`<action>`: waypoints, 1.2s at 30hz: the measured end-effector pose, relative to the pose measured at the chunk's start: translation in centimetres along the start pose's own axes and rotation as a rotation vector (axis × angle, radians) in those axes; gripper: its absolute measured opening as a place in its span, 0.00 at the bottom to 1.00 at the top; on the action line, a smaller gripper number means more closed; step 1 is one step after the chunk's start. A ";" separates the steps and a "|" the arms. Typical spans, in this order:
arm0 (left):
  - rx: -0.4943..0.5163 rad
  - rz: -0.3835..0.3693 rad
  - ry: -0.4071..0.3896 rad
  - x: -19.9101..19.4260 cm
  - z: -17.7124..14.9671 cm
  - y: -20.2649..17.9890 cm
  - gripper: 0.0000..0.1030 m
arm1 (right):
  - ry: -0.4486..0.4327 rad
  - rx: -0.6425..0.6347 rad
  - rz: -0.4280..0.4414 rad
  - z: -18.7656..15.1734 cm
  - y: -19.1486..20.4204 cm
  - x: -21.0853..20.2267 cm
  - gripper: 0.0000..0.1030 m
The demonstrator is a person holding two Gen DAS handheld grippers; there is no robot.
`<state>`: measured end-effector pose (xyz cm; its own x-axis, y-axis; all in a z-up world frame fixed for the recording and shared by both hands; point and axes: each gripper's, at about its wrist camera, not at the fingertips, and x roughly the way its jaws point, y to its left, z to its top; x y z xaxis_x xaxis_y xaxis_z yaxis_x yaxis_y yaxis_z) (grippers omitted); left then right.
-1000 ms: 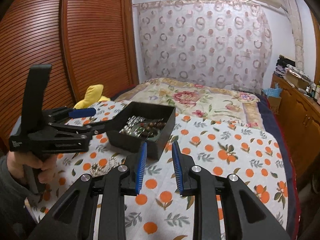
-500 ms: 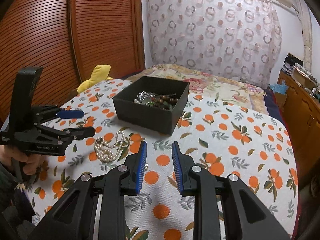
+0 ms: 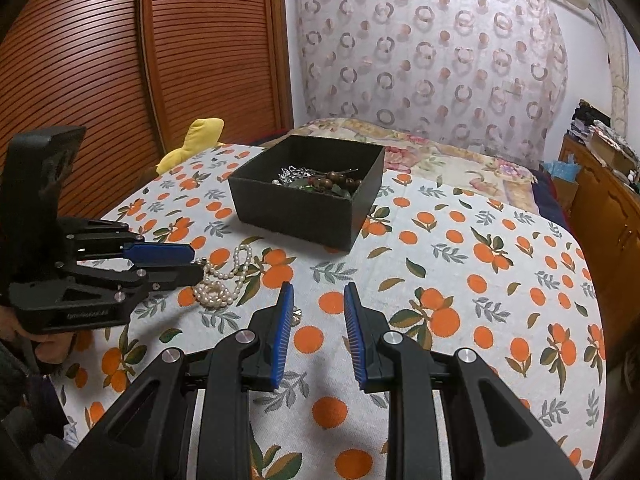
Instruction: Organize jewelry
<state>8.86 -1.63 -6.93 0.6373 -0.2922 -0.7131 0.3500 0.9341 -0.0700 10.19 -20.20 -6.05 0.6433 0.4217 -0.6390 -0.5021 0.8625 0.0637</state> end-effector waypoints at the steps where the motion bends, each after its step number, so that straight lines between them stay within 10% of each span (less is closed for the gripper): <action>1: 0.008 -0.005 0.001 0.1 0.1 -0.4 0.22 | 0.000 0.003 -0.001 0.0 -0.1 0.0 0.27; 18: 0.056 0.012 0.058 2.0 -0.7 -1.5 0.12 | 0.001 0.020 0.001 -0.5 -0.9 -0.3 0.27; 36: -0.034 0.030 -0.185 -7.5 2.3 1.5 0.04 | 0.032 0.003 0.027 -0.7 0.3 0.6 0.27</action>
<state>6.19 1.48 -0.06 0.7638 -0.2935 -0.5748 0.3073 0.9486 -0.0760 10.07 -19.88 -6.94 0.6107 0.4355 -0.6614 -0.5172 0.8518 0.0833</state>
